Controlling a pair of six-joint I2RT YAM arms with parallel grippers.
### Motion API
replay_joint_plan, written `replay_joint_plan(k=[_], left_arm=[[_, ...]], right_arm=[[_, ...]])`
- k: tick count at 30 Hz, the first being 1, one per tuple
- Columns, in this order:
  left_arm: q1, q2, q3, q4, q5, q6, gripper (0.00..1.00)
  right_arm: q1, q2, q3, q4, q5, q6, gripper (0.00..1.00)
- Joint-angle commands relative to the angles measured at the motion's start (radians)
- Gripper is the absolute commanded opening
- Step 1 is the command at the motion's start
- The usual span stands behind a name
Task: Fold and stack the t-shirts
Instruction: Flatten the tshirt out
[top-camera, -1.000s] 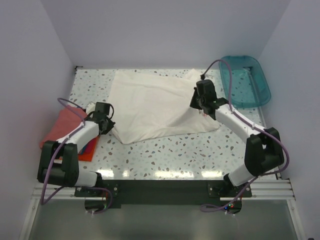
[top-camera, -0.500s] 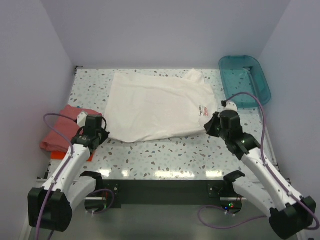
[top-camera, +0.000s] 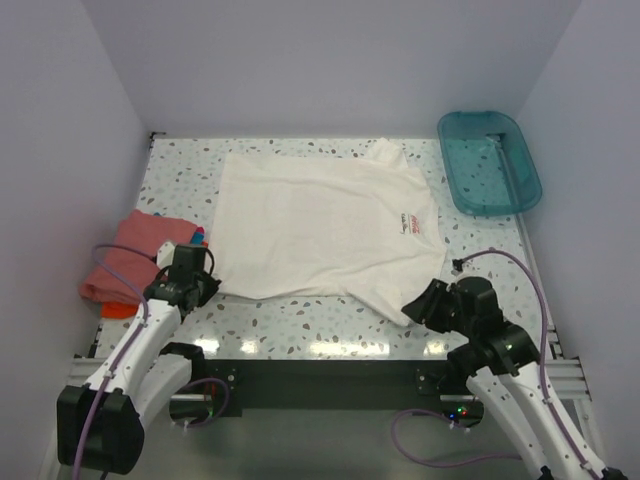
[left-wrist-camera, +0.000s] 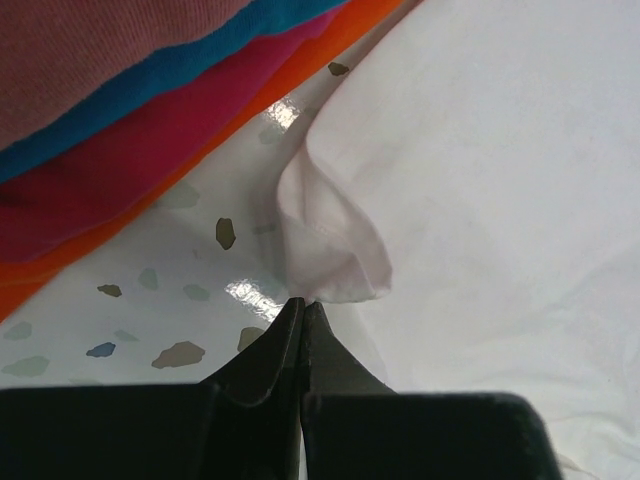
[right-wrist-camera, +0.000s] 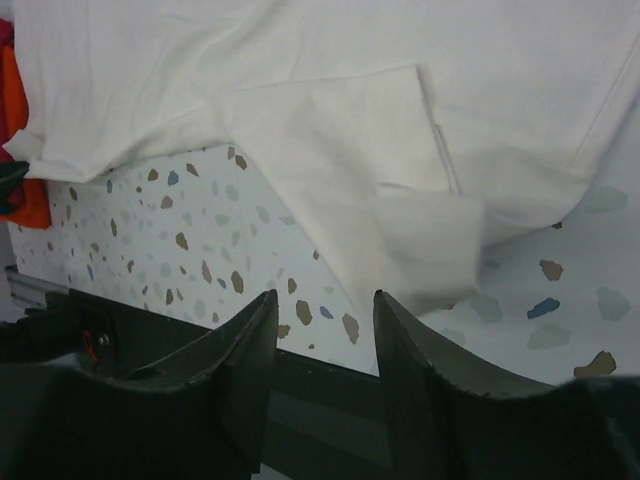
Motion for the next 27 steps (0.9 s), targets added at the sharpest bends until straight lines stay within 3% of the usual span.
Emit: replay_joint_plan(k=[1,3,8,11,19,23,27], left_arm=[[0.003,0.019,-0.008,0.023,0.017,-0.026,0.0],[0.003,0.031,-0.006,0.028,0.022,-0.025,0.0],[0.005,0.028,0.003,0.029,0.007,-0.02,0.0],[0.006,0.036,0.009,0.028,0.003,-0.014,0.0],[0.009,0.031,0.005,0.058,0.022,-0.009,0.0],[0.009,0.033,-0.017,0.089,0.045,-0.012,0.0],[0.009,0.053,-0.011,0.092,0.043,0.0,0.0]], right_arm=[[-0.005,0.015,0.017,-0.011,-0.049,0.016,0.49],[-0.005,0.083,0.05,0.024,-0.026,-0.014,0.58],[-0.005,0.261,0.118,0.13,0.111,-0.085,0.6],[-0.005,0.402,0.135,0.182,0.193,-0.116,0.59],[-0.003,0.402,0.032,0.213,0.239,-0.074,0.56],[-0.003,0.471,0.024,0.317,0.249,-0.07,0.47],[0.001,0.571,0.04,0.432,0.246,-0.093,0.46]])
